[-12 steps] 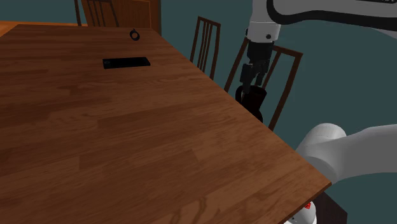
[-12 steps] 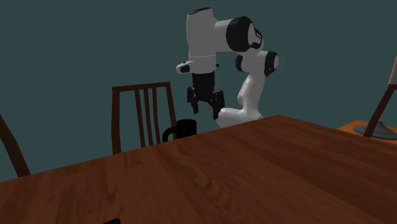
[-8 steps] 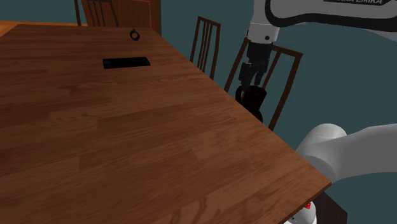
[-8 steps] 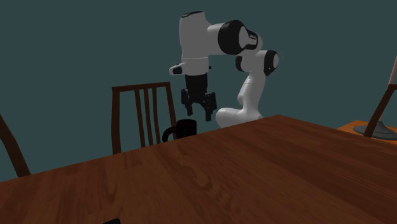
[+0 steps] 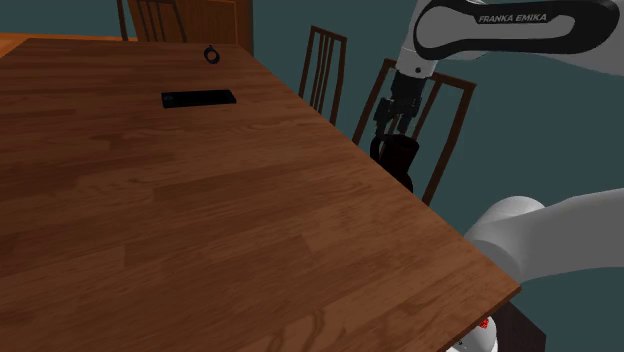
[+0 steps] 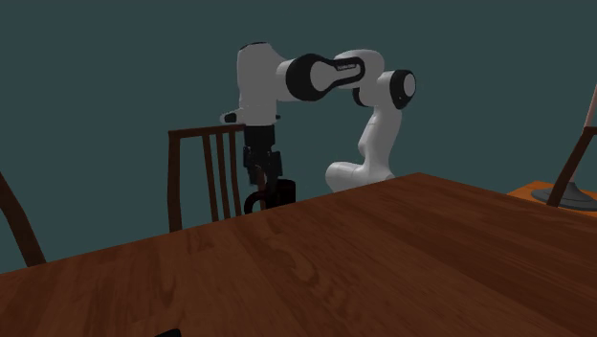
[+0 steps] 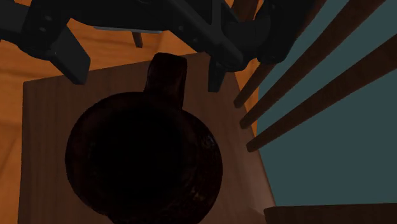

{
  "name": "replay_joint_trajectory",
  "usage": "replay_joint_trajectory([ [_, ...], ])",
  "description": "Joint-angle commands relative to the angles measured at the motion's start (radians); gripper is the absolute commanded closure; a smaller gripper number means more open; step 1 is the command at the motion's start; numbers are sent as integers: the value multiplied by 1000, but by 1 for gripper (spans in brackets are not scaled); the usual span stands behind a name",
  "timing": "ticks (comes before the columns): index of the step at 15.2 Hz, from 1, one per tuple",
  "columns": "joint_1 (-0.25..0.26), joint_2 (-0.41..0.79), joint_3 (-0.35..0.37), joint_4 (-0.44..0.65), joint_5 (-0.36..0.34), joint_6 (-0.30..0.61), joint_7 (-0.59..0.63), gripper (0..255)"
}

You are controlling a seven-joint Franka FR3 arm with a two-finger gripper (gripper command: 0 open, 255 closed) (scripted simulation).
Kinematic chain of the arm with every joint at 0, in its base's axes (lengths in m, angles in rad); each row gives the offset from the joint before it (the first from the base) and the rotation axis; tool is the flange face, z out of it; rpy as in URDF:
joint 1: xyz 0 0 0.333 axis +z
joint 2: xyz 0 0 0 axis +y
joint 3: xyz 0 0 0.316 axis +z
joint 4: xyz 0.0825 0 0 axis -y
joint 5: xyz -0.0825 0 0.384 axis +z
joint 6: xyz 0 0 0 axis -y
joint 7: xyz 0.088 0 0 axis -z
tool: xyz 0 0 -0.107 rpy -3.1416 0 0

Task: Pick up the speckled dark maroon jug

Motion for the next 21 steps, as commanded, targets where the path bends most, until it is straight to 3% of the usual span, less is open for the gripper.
replay_joint_trajectory([
  [1, -8, 9, -14, -18, -1, 41, -3, 0],
  [9, -10, 15, -21, -102, -6, 131, -5, 0],
  [10, -11, 16, -22, -101, -6, 132, -6, 255],
  [21, -10, 12, -19, -77, -4, 104, -4, 255],
])
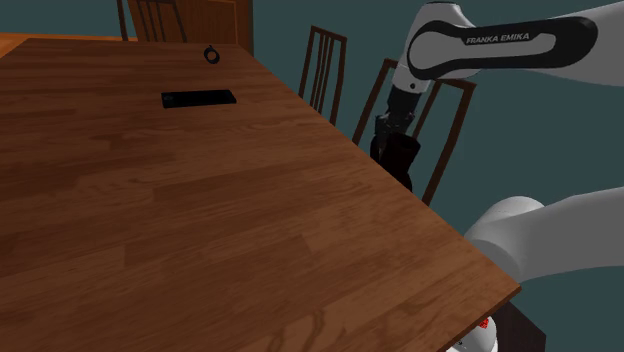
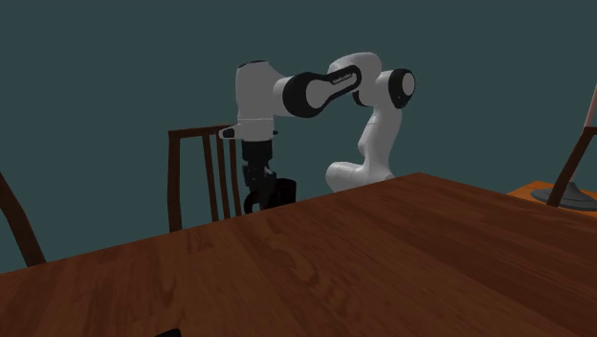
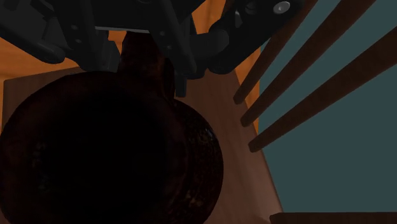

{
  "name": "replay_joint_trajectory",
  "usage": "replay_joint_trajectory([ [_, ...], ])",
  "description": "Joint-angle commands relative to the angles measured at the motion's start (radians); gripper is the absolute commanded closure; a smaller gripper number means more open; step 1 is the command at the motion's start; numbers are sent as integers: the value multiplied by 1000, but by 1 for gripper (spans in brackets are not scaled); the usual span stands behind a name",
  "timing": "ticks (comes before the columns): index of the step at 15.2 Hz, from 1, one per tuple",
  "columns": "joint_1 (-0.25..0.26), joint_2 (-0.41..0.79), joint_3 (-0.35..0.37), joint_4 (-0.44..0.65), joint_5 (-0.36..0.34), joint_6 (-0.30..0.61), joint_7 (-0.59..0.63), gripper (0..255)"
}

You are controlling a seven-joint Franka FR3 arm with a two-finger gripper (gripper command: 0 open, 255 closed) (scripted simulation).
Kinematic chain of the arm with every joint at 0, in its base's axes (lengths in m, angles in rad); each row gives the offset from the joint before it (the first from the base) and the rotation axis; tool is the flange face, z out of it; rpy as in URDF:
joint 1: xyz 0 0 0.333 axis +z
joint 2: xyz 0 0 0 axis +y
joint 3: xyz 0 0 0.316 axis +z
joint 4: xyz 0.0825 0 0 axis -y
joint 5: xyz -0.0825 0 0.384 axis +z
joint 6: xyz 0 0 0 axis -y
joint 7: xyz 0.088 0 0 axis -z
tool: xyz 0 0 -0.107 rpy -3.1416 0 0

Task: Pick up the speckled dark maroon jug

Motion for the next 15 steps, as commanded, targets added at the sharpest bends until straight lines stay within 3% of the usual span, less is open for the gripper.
replay_joint_trajectory([
  [1, 1, -2, 2, 23, 2, -23, 1, 255],
  [15, 7, 4, 13, 190, 11, -184, 5, 255],
])
